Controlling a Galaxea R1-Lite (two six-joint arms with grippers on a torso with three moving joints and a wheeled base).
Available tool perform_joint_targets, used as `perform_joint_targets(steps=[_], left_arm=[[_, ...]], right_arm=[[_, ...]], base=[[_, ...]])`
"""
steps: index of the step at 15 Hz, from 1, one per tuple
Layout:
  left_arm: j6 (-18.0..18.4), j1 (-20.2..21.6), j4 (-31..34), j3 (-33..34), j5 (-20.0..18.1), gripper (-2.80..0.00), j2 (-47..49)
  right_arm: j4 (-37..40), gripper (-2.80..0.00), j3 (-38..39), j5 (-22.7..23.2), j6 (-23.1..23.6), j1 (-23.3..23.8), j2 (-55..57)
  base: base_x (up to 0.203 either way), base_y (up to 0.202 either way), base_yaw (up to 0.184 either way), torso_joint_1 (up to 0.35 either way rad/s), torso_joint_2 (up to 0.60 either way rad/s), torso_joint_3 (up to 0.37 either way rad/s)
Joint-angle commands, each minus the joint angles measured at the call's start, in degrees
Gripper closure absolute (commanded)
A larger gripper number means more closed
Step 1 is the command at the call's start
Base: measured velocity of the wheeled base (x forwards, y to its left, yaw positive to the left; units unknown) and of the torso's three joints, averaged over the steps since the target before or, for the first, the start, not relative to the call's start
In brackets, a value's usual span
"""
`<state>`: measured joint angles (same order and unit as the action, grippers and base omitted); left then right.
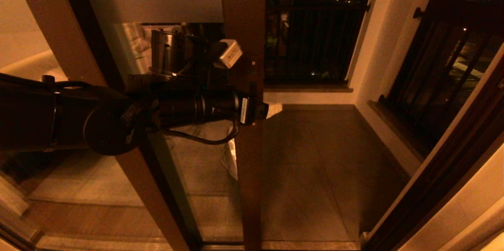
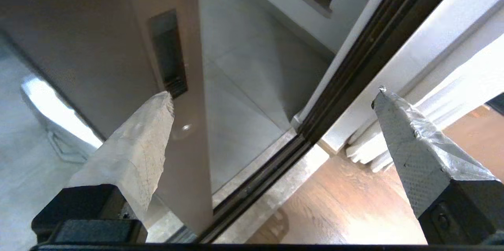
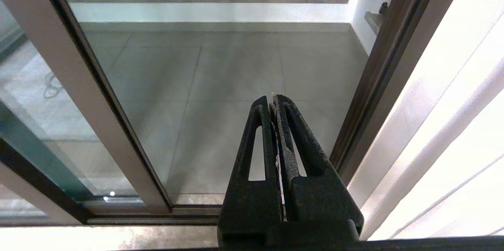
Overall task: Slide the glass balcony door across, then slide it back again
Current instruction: Close the slid door
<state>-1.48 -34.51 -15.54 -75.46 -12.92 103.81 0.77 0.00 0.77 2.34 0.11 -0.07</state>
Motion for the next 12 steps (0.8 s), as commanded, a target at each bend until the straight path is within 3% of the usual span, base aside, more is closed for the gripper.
perform_joint_targets(steps=[1,12], left_arm=[[-0.02,0.06,-0.1,-0.54,-0.17,-2.8,0.83],[-0.02,-0.21,-0.1,-7.38,-0.11,-2.8,8.06]], right_arm=[[0.02,0.0,0.0,0.02,0.03,-0.02,0.07],[0.02,0.0,0.0,0.02,0.03,-0.02,0.07]], base=[[0.0,0.0,0.0,0.0,0.0,0.0],[0.0,0.0,0.0,0.0,0.0,0.0]])
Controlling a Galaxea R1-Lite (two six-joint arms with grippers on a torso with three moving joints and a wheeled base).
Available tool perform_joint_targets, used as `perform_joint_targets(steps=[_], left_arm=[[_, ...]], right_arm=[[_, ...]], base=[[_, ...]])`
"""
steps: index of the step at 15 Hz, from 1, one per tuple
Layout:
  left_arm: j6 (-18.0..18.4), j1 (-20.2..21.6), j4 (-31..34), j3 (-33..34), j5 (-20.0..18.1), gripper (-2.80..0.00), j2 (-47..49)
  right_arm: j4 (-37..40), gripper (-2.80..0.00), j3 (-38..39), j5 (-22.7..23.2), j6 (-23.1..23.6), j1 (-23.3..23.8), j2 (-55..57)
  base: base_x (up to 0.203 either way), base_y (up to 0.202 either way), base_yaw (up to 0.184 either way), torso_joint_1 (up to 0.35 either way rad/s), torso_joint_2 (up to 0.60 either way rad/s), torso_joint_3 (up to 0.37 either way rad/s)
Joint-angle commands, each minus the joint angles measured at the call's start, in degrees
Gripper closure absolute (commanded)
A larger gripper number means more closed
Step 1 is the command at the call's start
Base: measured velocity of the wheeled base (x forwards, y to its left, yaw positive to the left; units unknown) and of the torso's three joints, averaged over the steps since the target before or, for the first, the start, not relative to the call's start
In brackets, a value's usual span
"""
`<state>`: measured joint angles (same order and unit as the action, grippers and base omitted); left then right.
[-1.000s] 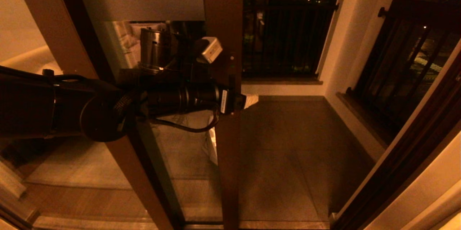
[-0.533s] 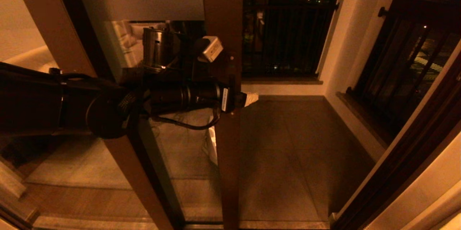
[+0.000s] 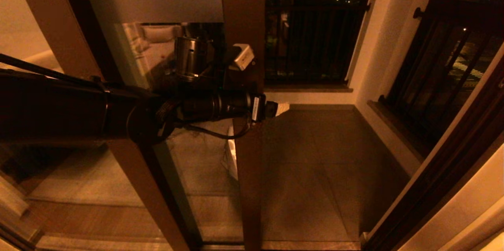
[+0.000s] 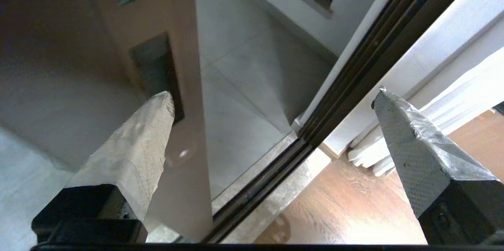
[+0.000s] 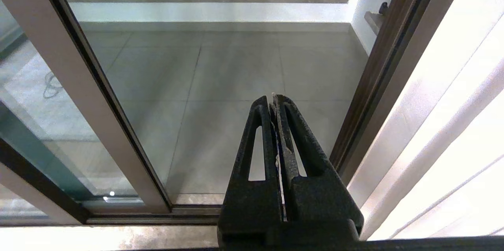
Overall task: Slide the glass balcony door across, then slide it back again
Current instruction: Close the slid door
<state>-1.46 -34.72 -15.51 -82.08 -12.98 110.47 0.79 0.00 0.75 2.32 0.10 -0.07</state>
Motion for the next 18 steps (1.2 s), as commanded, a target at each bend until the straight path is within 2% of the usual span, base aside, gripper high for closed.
perform_joint_targets(steps=[1,18], left_arm=[[-0.03,0.0,-0.13,-1.23,-0.03,-2.8,2.0],[-0.12,-1.67,-0.22,-4.49,-0.2,-2.8,5.55]], right_arm=[[0.0,0.0,0.0,0.04,0.06,-0.01,0.07],[0.0,0.0,0.0,0.04,0.06,-0.01,0.07]], base=[[0.0,0.0,0.0,0.0,0.0,0.0],[0.0,0.0,0.0,0.0,0.0,0.0]])
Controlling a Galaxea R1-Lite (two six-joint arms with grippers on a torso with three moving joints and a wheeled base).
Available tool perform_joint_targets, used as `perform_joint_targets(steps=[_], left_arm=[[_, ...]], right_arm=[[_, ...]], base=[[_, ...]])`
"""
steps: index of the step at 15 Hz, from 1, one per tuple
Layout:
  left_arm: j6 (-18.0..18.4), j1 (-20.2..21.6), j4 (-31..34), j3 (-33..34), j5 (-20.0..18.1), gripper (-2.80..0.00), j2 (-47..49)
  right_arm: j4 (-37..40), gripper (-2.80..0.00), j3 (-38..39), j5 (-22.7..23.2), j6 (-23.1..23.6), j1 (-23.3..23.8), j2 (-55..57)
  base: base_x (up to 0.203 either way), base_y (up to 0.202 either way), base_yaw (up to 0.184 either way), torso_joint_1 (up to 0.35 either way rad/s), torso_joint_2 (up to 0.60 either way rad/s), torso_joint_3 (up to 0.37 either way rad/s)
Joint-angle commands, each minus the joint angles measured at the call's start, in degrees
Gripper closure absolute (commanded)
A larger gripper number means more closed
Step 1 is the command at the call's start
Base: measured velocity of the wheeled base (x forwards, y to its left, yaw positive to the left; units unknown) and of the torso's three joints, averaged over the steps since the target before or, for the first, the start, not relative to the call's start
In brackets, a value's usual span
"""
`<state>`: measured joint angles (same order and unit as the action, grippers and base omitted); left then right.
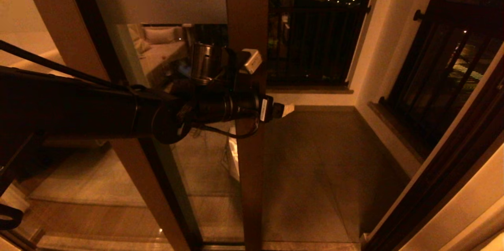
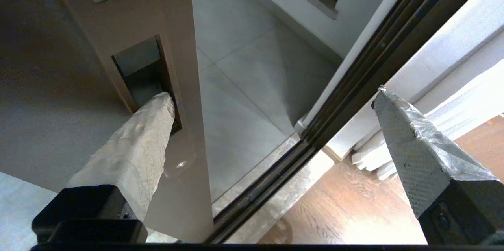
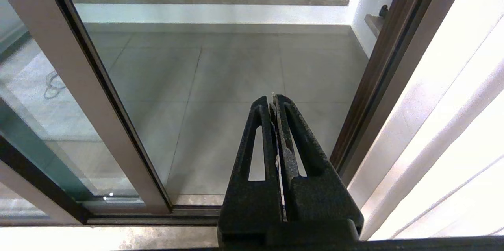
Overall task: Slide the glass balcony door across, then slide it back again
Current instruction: Close the slid door
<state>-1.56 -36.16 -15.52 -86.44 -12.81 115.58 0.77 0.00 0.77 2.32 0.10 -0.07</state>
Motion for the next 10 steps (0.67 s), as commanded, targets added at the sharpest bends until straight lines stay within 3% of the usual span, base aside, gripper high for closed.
perform_joint_targets(steps=[1,10], left_arm=[[-0.02,-0.43,-0.21,-0.31,-0.37,-2.8,0.44],[0.24,-1.99,-0.21,-1.63,-0.37,-2.8,1.05]], right_arm=[[0.02,0.0,0.0,0.02,0.06,-0.01,0.07],[0.02,0.0,0.0,0.02,0.06,-0.01,0.07]], base=[[0.0,0.0,0.0,0.0,0.0,0.0],[0.0,0.0,0.0,0.0,0.0,0.0]])
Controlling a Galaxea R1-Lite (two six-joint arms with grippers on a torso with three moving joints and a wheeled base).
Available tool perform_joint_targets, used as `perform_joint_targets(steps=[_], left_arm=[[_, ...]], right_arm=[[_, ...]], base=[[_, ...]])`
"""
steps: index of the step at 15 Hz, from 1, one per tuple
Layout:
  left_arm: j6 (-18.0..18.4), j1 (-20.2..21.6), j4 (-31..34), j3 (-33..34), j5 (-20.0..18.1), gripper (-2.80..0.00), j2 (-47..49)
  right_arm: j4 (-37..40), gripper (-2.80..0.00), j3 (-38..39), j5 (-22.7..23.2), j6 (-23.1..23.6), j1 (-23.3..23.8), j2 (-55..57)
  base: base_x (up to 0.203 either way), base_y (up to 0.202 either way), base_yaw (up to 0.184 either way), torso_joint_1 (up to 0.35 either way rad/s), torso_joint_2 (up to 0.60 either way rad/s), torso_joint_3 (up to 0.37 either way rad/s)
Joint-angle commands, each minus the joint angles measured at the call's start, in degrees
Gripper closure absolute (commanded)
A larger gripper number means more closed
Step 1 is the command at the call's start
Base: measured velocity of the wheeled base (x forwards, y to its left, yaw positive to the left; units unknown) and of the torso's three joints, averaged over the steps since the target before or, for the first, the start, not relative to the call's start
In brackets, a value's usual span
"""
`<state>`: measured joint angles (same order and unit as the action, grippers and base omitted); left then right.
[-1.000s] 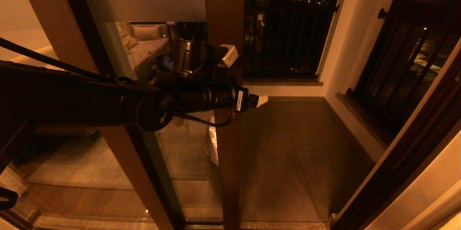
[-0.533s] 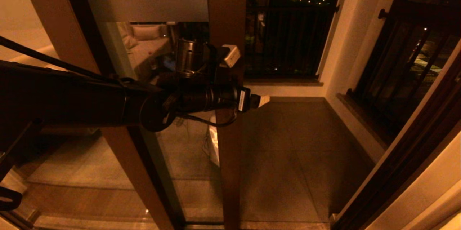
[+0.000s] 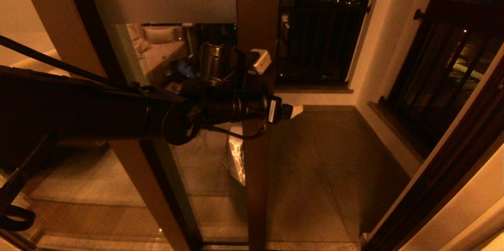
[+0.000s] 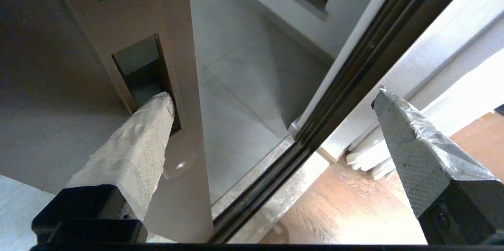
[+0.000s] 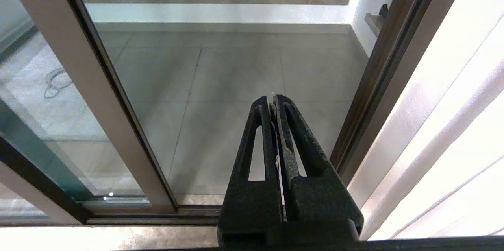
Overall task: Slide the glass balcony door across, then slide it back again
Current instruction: Close the slid door
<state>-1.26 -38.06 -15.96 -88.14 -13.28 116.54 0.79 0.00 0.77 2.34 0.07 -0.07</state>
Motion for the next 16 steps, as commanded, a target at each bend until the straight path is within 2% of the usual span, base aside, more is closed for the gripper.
perform_joint_targets(steps=[1,6,10,13,16], left_arm=[[-0.06,-0.4,0.31,-0.51,0.18,-2.8,0.25],[-0.06,-2.63,0.31,-4.77,0.54,-2.8,3.16],[-0.06,-3.34,0.31,-4.94,0.54,-2.8,3.16],[-0.06,-3.49,0.31,-4.16,1.16,-2.8,2.22],[-0.11,-4.04,0.24,0.83,3.94,-2.8,-2.28]], right_arm=[[0.0,0.0,0.0,0.02,0.03,0.01,0.07],[0.0,0.0,0.0,0.02,0.03,0.01,0.07],[0.0,0.0,0.0,0.02,0.03,0.03,0.07],[0.0,0.0,0.0,0.02,0.03,0.01,0.07],[0.0,0.0,0.0,0.02,0.03,0.02,0.07]], base=[[0.0,0.0,0.0,0.0,0.0,0.0],[0.0,0.0,0.0,0.0,0.0,0.0],[0.0,0.0,0.0,0.0,0.0,0.0],[0.0,0.0,0.0,0.0,0.0,0.0],[0.0,0.0,0.0,0.0,0.0,0.0]])
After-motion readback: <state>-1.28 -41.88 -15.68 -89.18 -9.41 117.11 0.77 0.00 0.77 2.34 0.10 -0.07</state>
